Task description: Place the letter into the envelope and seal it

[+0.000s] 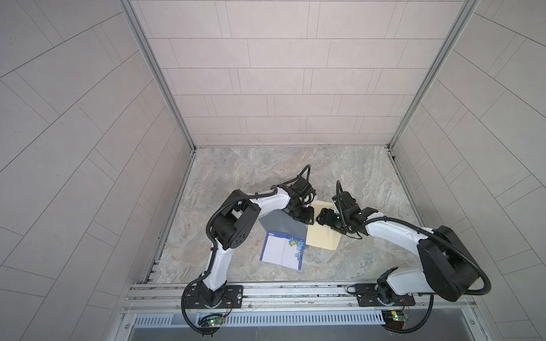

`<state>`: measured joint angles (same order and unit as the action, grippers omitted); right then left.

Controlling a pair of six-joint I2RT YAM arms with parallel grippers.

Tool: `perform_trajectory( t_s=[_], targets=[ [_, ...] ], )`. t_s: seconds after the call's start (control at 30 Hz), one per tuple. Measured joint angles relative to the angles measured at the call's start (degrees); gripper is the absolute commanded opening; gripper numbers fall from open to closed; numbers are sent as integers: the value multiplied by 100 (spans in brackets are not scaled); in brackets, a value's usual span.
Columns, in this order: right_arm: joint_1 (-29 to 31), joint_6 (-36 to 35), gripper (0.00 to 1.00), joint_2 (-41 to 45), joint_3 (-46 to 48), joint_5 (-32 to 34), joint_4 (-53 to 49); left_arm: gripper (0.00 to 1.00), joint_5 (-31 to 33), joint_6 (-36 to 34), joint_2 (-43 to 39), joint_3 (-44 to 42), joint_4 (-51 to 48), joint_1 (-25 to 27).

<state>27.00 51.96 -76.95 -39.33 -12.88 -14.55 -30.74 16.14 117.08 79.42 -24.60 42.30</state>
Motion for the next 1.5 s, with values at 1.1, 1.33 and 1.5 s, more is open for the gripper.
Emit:
perform_trajectory(
  t_s=[1.1, 1.33, 1.5],
  targets=[
    [-7, -505, 81, 892, -179, 743, -505, 56, 2599, 1644, 962, 1659, -577, -382],
    [-7, -525, 81, 918, -179, 726, -518, 32, 2752, 1593, 968, 1690, -789, -339],
    [-7, -549, 81, 903, -214, 667, -527, 14, 2682, 1471, 885, 1523, -737, -341]
  ],
)
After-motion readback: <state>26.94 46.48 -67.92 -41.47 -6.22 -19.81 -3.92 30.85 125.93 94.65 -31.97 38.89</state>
